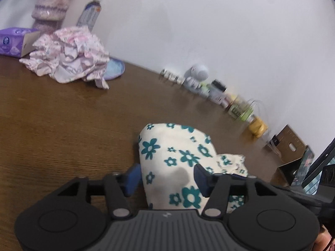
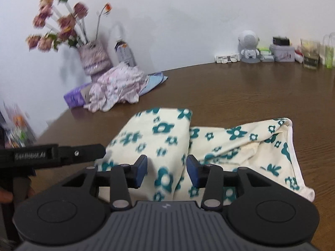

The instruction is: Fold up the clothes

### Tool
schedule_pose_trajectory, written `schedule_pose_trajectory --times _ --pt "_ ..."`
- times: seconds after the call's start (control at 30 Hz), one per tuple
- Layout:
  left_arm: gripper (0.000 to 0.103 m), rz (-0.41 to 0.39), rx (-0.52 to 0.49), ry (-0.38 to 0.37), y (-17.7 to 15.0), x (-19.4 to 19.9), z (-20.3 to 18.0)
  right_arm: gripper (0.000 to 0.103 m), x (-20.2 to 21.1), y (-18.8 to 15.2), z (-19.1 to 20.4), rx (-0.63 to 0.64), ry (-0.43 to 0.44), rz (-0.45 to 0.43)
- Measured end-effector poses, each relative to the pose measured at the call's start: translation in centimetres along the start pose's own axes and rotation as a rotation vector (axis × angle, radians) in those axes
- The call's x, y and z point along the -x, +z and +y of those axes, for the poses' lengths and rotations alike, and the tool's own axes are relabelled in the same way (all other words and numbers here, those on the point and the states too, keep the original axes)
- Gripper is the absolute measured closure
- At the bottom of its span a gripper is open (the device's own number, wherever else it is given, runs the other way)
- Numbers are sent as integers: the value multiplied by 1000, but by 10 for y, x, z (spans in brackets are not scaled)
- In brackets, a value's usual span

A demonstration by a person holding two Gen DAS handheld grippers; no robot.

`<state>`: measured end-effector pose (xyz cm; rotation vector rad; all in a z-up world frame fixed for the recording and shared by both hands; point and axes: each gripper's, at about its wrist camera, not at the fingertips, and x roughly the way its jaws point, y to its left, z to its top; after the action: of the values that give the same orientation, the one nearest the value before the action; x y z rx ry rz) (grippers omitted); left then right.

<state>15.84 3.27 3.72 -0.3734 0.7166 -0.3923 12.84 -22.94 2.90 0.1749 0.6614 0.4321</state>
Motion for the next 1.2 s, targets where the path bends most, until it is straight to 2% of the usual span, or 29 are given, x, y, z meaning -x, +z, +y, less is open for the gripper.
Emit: schedule_pose_trajectory --times 0.07,0.1,0.13,0.23,0.27,0.33,0.4,0.53,0.6,0.7,0.73,0.8,0.83,0.93,1.03,1.1,1.2 --pt "50 32 9 5 1 -8 1 63 -5 4 -5 -21 8 15" --pt "53 40 19 -3 0 -11 2 67 -9 4 -9 -43 21 31" --pt "63 45 28 -17 0 -12 4 70 -13 5 -11 -64 34 45" --pt "74 44 39 -42 -3 -13 5 77 -16 2 -12 -76 46 53" --pt "74 43 41 -46 -3 -13 6 80 -17 2 -11 -75 47 54" --pt "74 43 48 -50 -2 -12 7 81 -17 0 -7 -59 41 54" --pt "69 40 53 -51 1 -11 8 79 -16 0 -4 -37 33 48" --pt "49 21 56 -44 12 -12 7 65 -8 12 -12 -69 43 -8" --pt "49 30 57 -29 16 -17 6 65 -11 20 -17 -80 29 -20" --pt "59 59 58 -30 13 -27 7 66 -23 24 -18 -73 18 1" --pt "65 58 58 -39 13 -27 8 68 -27 23 -18 -78 17 13" --pt "72 55 56 -54 11 -28 9 78 -33 20 -18 -92 27 30" --pt "73 53 54 -59 11 -27 9 79 -36 18 -18 -97 32 37" --pt "71 54 59 -60 11 -27 11 82 -37 16 -12 -75 26 35" --pt "51 40 73 -48 18 -25 12 79 -34 17 -15 -93 32 23" --pt "50 32 82 -42 23 -27 13 66 -33 21 -23 -124 23 -1" --pt "54 52 98 -33 26 -35 15 66 -35 23 -23 -127 22 5"
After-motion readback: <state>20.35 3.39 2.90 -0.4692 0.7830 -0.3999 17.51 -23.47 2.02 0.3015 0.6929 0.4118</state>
